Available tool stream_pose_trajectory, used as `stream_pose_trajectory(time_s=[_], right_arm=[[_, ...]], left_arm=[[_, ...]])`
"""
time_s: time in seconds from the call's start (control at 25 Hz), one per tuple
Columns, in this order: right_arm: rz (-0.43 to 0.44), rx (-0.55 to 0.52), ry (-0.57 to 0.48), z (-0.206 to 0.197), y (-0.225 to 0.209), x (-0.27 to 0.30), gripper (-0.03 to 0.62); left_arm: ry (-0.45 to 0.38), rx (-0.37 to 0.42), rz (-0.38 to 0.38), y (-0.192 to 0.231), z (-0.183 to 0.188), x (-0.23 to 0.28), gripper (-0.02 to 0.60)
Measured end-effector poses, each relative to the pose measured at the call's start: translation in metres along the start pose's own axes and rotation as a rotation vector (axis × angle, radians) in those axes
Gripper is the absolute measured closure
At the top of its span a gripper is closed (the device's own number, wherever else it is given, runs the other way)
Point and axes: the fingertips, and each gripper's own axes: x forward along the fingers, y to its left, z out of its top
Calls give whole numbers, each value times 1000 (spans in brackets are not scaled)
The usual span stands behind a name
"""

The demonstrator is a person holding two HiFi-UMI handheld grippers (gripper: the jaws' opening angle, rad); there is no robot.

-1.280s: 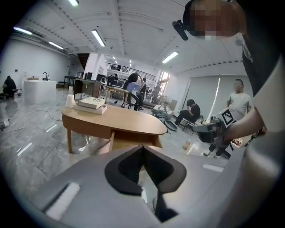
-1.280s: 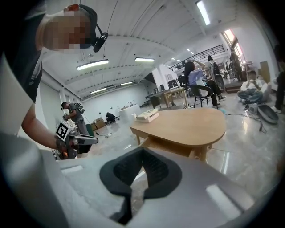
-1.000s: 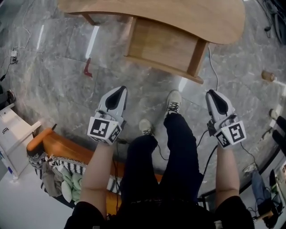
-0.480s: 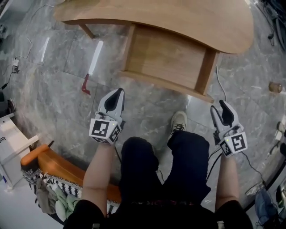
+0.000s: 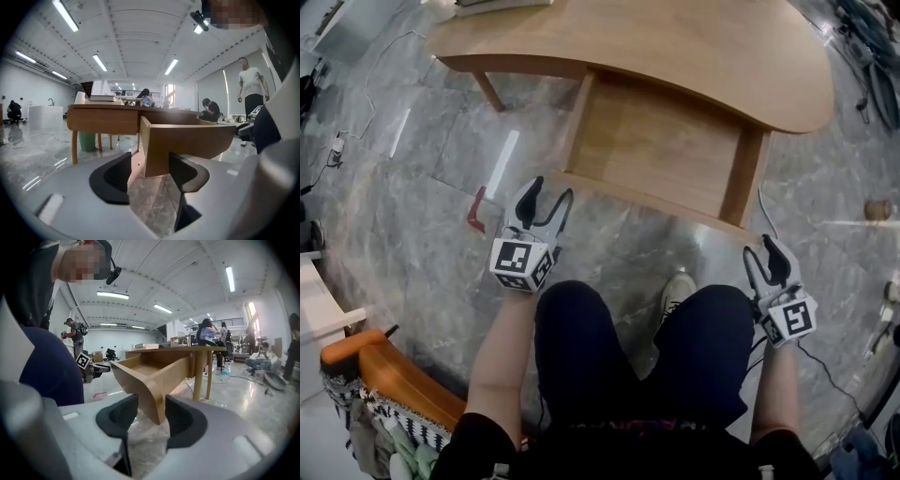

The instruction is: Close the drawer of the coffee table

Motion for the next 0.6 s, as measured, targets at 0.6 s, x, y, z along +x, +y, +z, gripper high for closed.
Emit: stream_pose_trajectory(time_s=[0.6], right_arm=[[-88,34,-18,-2,-1,14,413]], left_arm=[[0,31,-42,-17,10,12,360]])
